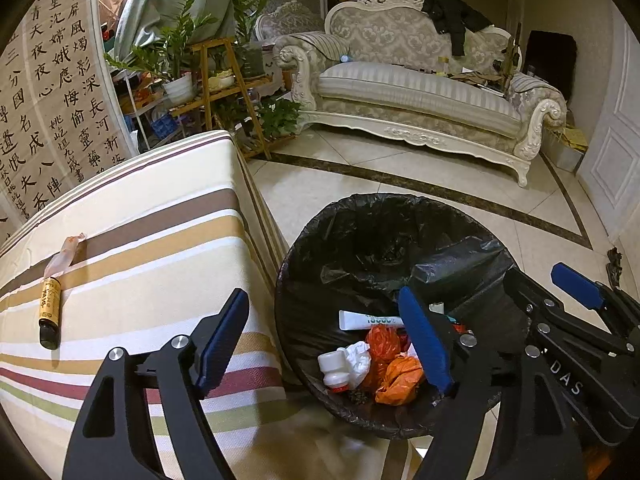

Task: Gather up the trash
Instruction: 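Move both open grippers back over the table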

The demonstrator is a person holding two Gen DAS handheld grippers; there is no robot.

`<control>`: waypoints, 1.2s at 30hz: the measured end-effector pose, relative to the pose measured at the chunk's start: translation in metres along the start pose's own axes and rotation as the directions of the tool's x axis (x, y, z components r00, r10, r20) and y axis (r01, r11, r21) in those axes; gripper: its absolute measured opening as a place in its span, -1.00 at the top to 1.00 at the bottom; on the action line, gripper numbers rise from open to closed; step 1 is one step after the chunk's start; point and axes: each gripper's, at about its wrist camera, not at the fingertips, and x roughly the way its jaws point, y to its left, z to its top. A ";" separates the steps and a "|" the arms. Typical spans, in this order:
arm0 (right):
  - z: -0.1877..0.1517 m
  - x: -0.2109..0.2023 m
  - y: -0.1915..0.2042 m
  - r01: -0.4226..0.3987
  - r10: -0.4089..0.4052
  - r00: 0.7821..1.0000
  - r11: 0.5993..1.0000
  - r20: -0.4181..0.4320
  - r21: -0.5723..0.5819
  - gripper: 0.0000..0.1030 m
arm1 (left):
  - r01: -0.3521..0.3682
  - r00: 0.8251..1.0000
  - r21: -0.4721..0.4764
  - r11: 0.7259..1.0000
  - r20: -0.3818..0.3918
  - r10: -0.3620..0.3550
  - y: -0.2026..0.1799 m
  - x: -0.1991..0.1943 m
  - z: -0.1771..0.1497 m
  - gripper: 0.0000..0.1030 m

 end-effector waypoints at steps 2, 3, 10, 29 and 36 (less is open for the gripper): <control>0.001 0.000 -0.001 0.007 -0.007 1.000 1.000 0.002 0.004 -0.27 | -0.001 1.000 -0.002 1.000 0.000 0.001 0.001 0.000 0.000 -0.47; 0.001 0.000 -0.001 0.012 -0.012 1.000 1.000 0.003 0.004 -0.30 | -0.001 1.000 -0.004 1.000 0.000 0.001 0.001 0.000 0.000 -0.48; 0.004 -0.003 -0.003 0.034 -0.034 0.999 0.999 0.012 0.013 -0.53 | -0.019 1.000 -0.007 1.000 0.003 0.019 0.007 -0.005 -0.001 -0.52; 0.011 -0.001 0.062 -0.052 0.051 0.999 0.996 -0.013 -0.078 -0.55 | -0.113 0.994 -0.148 0.983 -0.023 0.111 0.085 -0.017 -0.010 -0.52; 0.014 0.001 0.109 -0.121 0.118 0.993 0.982 -0.027 -0.142 -0.55 | -0.197 0.980 -0.229 0.953 -0.039 0.194 0.134 -0.025 -0.020 -0.52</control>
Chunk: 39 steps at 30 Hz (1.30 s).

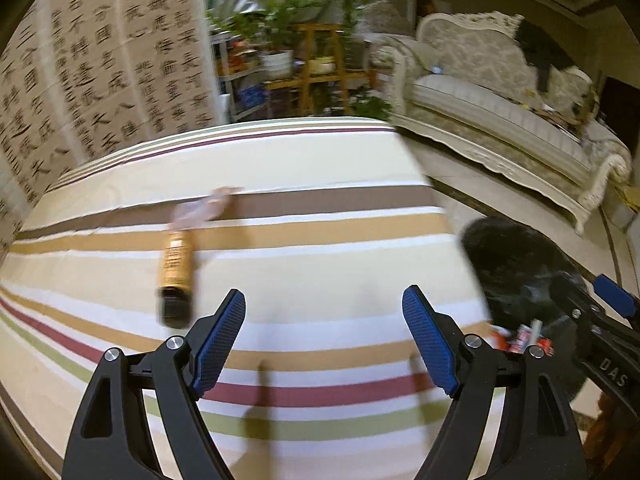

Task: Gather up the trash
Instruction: 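Move both open grippers back over the table, then grasp the gold bottle with the left gripper, then grasp the clear plastic bag with orange print with the right gripper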

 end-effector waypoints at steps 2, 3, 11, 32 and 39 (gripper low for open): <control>0.001 0.003 0.013 -0.019 0.019 1.000 1.000 -0.005 -0.018 -0.55 | -0.031 1.000 -0.030 0.999 -0.003 0.031 0.018 0.002 0.000 -0.52; 0.002 0.004 0.019 -0.027 0.027 1.000 0.999 -0.008 -0.026 -0.55 | -0.042 0.999 -0.039 0.998 -0.003 0.042 0.023 0.002 0.000 -0.52; 0.008 0.010 0.059 -0.079 0.078 0.997 0.993 -0.022 -0.083 -0.55 | -0.098 0.995 -0.106 0.989 -0.036 0.095 0.067 0.019 0.004 -0.47; 0.014 0.022 0.112 -0.137 0.129 0.990 0.978 -0.062 -0.158 -0.55 | -0.006 0.998 -0.085 0.996 -0.055 0.002 0.083 0.021 0.000 0.52; 0.014 0.022 0.131 -0.160 0.149 0.986 0.970 -0.070 -0.184 -0.55 | -0.015 0.999 -0.110 0.994 -0.048 0.010 0.107 0.007 -0.005 0.52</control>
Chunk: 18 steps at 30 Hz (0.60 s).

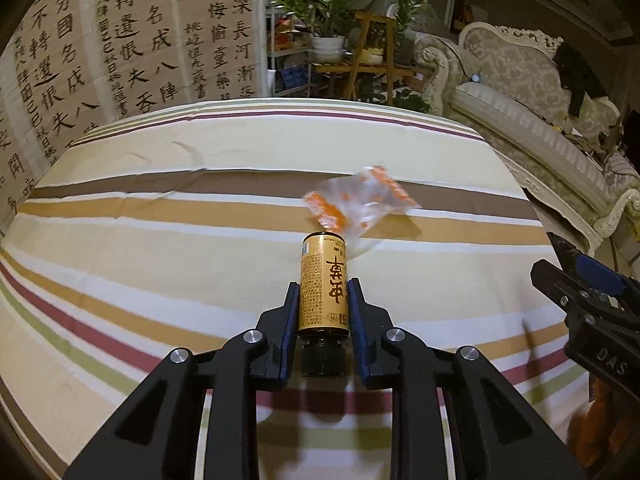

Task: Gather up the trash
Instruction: 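Grasp the clear plastic bag with orange print with the right gripper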

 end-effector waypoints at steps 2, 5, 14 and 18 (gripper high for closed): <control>0.001 0.001 0.007 -0.010 0.010 1.000 1.000 -0.001 -0.011 -0.55 | -0.019 1.000 -0.012 1.000 0.010 0.019 0.011 -0.003 0.000 0.52; 0.004 0.003 0.021 -0.030 0.030 1.000 0.999 -0.003 -0.028 -0.55 | -0.051 0.999 -0.037 0.998 0.013 0.051 0.030 -0.003 0.001 0.52; 0.021 0.023 0.066 -0.098 0.096 0.995 0.993 -0.038 -0.071 -0.55 | -0.118 0.993 -0.101 0.988 0.019 0.120 0.076 -0.003 0.003 0.52; 0.032 0.036 0.088 -0.117 0.113 0.992 0.988 -0.053 -0.096 -0.55 | -0.147 0.988 -0.113 0.983 0.022 0.150 0.092 -0.001 0.006 0.52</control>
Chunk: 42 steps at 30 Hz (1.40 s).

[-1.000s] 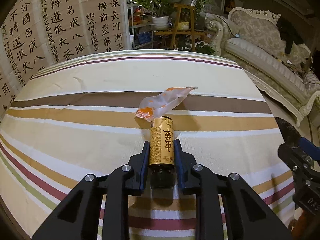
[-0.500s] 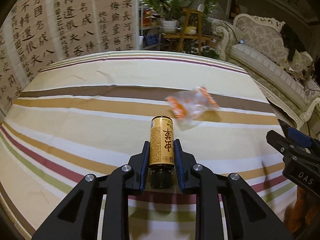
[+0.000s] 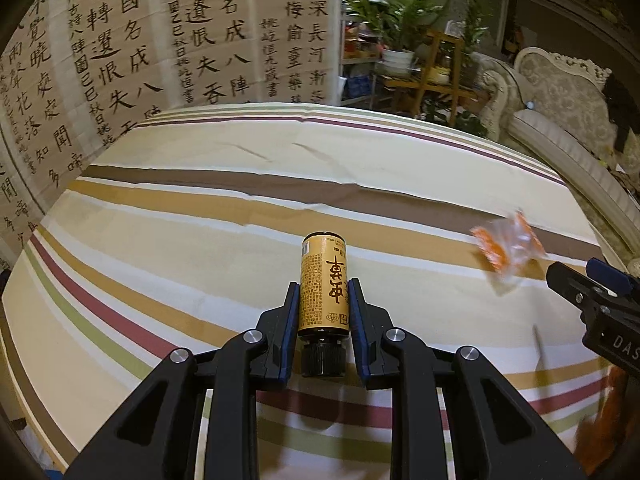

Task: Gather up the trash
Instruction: 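Grasp the clear plastic bag with orange print with the right gripper, then carry the gold bottle over the bin while the right gripper carries the bag there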

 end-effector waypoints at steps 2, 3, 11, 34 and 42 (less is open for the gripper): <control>0.003 0.007 0.007 -0.003 0.003 1.000 1.000 -0.007 -0.012 -0.55 | -0.012 1.000 -0.008 1.000 -0.001 0.012 0.007 0.003 0.001 0.52; 0.006 0.011 0.011 -0.004 0.004 1.000 1.000 -0.013 -0.017 -0.55 | -0.018 1.000 -0.015 1.000 -0.002 0.018 0.010 0.004 0.002 0.52; 0.020 0.034 0.030 -0.009 0.007 0.999 0.999 -0.048 -0.054 -0.55 | -0.047 0.999 -0.066 0.997 -0.006 0.046 0.034 0.010 0.008 0.52; 0.011 0.033 0.031 -0.019 0.016 0.999 0.998 -0.049 -0.057 0.76 | -0.014 1.000 -0.059 0.998 -0.006 0.014 0.025 0.010 0.008 0.52; -0.002 0.018 0.023 -0.035 0.033 0.999 0.999 -0.044 -0.035 0.83 | 0.005 1.000 -0.050 0.999 -0.003 -0.006 0.014 0.003 0.002 0.52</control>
